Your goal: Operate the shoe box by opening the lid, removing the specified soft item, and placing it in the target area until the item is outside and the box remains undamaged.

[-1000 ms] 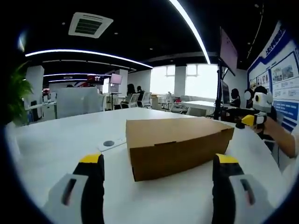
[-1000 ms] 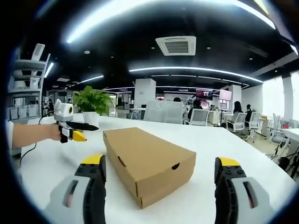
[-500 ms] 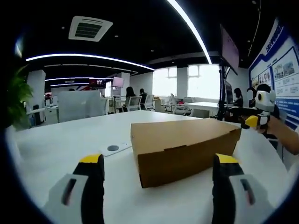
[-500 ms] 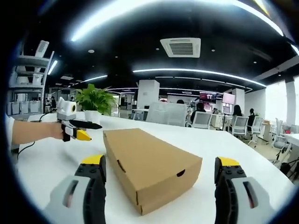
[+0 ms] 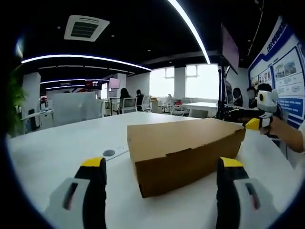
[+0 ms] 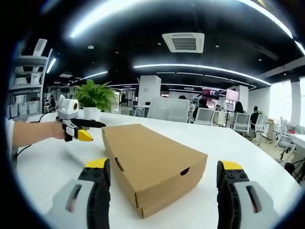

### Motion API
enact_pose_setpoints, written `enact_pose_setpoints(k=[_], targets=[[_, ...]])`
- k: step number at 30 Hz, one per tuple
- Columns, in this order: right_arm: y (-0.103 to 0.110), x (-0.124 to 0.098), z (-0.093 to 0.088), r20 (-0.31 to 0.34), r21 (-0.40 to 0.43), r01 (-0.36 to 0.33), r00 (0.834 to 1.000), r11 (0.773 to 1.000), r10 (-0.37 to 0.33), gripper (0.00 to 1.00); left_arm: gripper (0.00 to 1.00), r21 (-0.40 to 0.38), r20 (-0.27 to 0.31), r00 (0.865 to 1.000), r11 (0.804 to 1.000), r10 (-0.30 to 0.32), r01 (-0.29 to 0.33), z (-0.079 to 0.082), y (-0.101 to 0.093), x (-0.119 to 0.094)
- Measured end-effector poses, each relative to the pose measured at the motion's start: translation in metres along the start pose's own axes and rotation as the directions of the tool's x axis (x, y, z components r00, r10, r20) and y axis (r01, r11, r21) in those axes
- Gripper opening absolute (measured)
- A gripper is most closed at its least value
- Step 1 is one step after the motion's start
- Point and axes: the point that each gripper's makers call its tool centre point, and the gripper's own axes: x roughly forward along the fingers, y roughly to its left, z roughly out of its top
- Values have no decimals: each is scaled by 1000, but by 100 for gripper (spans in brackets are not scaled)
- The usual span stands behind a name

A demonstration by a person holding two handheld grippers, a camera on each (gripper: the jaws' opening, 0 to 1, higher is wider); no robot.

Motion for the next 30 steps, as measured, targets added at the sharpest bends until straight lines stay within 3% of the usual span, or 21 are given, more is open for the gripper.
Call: enact_pose_setpoints(k=[6,8,10,15,18,23,25,29,30], targets=[[7,4,-1,-2,-32,7,1000,999,-7,99,99,11,7,1000,1000,2,-2,1,3,8],[4,3,3,21,-45,31,999,999,-30,100,99,18,3,1000,1000,1,-2,2,6,10],[-2,1,13,93,-52,87,992,995,-82,100,99,21,-2,1000,1000,2,-2,2,7,9],[3,10,7,56,-29,54,997,998,-53,100,99,25,-3,1000,1000,-9,9,7,12,10],[6,16,7,78,-11,44,996,999,-43,100,99,81,8,999,996,-46,46,12,9,16],[11,23,0,56,32,24,998,999,-26,100,99,69,61,986,986,-155,151,17,-7,24],[11,23,-6,37,48,29,999,998,-31,100,99,96,-10,989,985,-146,146,6,-4,26],[6,24,-15,-5,66,59,998,996,-59,100,99,94,-25,989,984,-148,149,4,-6,29],[6,24,-17,-7,67,64,998,996,-64,100,99,76,-54,987,985,-149,153,-1,-7,31]])
